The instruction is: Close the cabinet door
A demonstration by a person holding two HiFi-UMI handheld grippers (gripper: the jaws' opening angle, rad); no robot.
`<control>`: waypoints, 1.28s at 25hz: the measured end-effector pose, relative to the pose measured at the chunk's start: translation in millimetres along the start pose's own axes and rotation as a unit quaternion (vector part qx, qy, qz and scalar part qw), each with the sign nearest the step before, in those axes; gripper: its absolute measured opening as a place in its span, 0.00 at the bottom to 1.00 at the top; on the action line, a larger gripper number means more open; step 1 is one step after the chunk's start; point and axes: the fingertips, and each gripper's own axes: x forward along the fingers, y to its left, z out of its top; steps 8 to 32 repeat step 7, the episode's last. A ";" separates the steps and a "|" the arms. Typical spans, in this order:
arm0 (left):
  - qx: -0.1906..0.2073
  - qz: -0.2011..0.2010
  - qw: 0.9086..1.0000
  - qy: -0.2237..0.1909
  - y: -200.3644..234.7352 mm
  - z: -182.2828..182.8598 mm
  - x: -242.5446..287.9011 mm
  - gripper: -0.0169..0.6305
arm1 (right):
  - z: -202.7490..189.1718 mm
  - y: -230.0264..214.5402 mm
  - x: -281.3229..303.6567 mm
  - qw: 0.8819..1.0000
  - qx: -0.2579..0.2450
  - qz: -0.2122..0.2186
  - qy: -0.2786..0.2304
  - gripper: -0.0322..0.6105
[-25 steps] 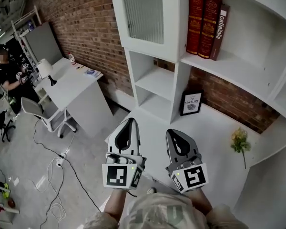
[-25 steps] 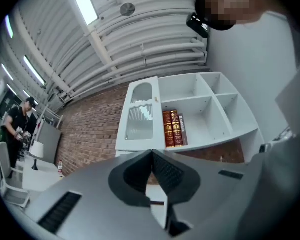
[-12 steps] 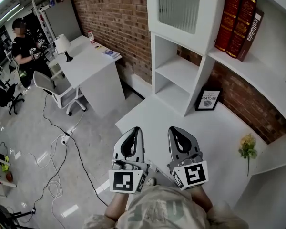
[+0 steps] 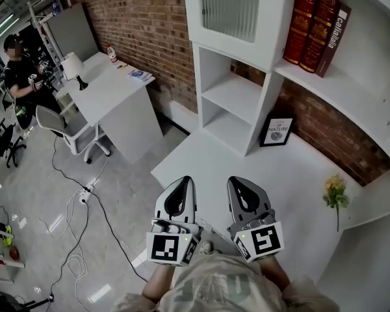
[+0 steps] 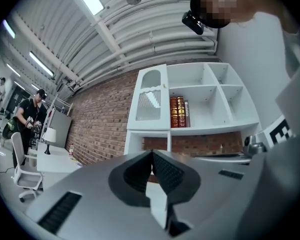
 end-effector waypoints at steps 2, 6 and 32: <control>-0.001 -0.006 1.000 0.000 -1.0 -0.7 1.0 0.05 | 0.0 -0.1 -0.5 1.000 -0.002 0.000 0.001 0.08; -0.002 -0.005 1.000 0.013 4.0 -7.2 -0.6 0.05 | -1.8 0.1 -0.3 1.000 -0.005 -0.003 0.005 0.08; -0.001 -0.003 1.000 0.018 6.4 -10.2 -2.0 0.05 | -2.8 0.8 0.0 1.000 -0.005 -0.003 0.007 0.08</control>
